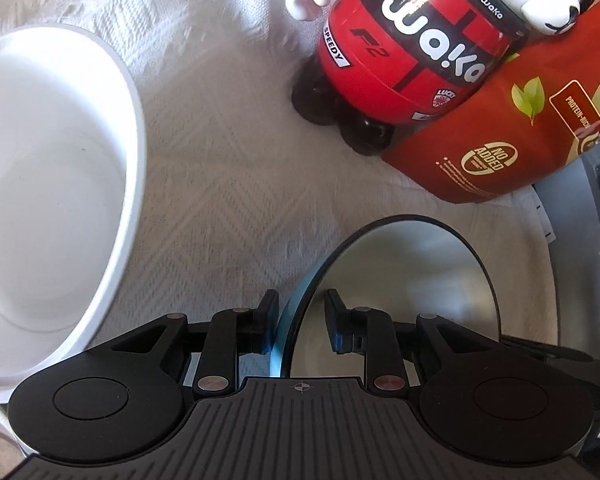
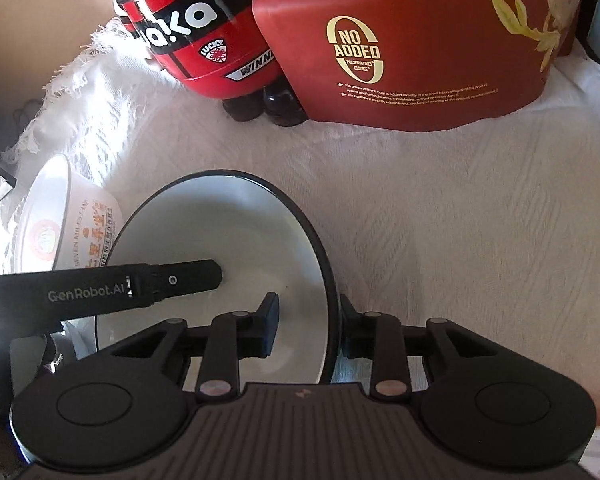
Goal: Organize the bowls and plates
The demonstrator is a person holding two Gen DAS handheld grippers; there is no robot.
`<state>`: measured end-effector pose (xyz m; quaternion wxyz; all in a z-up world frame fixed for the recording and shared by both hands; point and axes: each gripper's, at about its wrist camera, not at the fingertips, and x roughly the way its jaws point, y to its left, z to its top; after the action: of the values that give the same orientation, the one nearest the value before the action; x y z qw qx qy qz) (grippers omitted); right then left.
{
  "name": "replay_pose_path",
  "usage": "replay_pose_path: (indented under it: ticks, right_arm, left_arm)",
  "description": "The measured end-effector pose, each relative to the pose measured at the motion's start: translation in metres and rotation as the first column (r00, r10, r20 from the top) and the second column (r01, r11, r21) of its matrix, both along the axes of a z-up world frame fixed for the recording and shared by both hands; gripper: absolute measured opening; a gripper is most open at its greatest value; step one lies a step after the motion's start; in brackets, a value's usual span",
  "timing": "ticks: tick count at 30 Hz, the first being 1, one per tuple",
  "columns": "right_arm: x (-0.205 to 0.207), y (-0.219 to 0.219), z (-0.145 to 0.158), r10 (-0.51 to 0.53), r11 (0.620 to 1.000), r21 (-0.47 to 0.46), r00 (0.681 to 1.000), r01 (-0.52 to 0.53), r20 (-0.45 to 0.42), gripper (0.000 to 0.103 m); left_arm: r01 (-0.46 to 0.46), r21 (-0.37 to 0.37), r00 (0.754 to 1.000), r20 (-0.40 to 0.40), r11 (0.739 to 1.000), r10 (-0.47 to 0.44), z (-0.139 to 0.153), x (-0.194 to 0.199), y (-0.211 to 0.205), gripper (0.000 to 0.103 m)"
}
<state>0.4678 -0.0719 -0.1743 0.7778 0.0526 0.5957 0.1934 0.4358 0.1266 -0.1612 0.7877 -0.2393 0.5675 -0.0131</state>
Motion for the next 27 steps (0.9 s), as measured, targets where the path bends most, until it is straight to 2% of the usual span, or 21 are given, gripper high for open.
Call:
replay_pose_path:
  ticks: [3,6,13,18,22,27]
  right_arm:
    - [-0.004,0.003,0.004,-0.011,1.000,-0.018,1.000,0.011,0.007,0.031]
    - [-0.009,0.000,0.017,-0.031,1.000,-0.002,0.999,0.031,0.029,0.031]
    - [-0.027,-0.007,0.062,-0.057,0.997,0.056,0.995,0.052,0.081,0.031]
    - [-0.053,-0.007,0.094,-0.041,0.996,0.081,0.992,0.032,0.119,0.031]
    - [-0.080,-0.011,0.109,-0.013,0.996,0.085,0.992,0.002,0.123,0.031]
    - [-0.117,-0.008,0.111,0.041,0.998,0.038,0.991,-0.046,0.125,0.031]
  left_arm:
    - [0.020,0.026,0.999,0.035,0.999,-0.021,0.013,-0.004,-0.003,0.028]
    - [0.011,0.014,0.998,0.064,1.000,-0.012,0.029,-0.009,-0.001,0.028]
    - [-0.005,0.023,0.991,0.136,1.000,0.002,0.083,-0.033,-0.001,0.031]
    - [0.034,0.046,0.984,0.171,0.998,-0.041,0.112,-0.065,-0.006,0.031]
    - [0.056,0.042,0.983,0.171,0.998,-0.063,0.119,-0.094,-0.011,0.032]
    - [0.074,0.012,0.989,0.130,0.997,-0.075,0.109,-0.132,-0.014,0.032]
